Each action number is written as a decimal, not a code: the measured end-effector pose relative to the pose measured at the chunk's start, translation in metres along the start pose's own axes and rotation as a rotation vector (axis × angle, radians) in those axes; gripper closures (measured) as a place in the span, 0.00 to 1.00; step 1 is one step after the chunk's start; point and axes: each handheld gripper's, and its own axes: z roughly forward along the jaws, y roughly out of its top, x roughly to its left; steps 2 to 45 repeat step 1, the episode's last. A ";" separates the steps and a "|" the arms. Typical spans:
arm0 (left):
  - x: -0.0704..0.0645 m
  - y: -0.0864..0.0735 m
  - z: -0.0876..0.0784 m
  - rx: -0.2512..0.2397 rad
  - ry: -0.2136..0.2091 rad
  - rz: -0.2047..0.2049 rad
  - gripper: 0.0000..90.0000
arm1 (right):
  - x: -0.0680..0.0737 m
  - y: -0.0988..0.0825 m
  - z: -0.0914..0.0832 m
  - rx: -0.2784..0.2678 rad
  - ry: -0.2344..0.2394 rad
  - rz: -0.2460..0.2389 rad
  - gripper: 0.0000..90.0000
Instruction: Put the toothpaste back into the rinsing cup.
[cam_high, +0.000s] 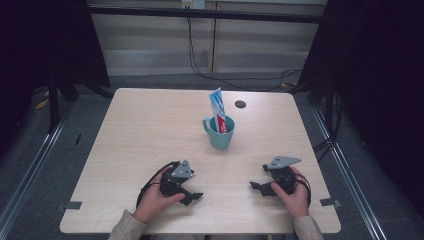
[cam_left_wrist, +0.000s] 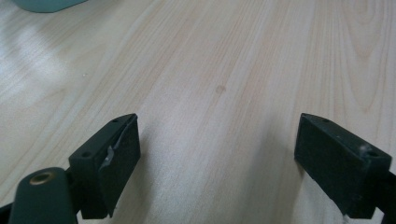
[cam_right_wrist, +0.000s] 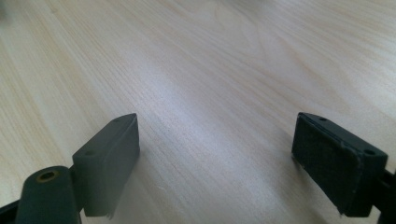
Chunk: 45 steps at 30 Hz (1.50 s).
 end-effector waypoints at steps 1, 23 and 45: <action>0.000 0.000 0.000 0.000 0.000 0.000 0.16 | 0.001 0.000 0.000 0.002 -0.005 -0.006 0.16; 0.000 0.000 0.000 0.000 0.000 0.000 0.16 | 0.001 0.000 0.000 0.002 -0.005 -0.006 0.16; 0.000 0.000 0.000 0.000 0.000 0.000 0.16 | 0.001 0.000 0.000 0.002 -0.005 -0.006 0.16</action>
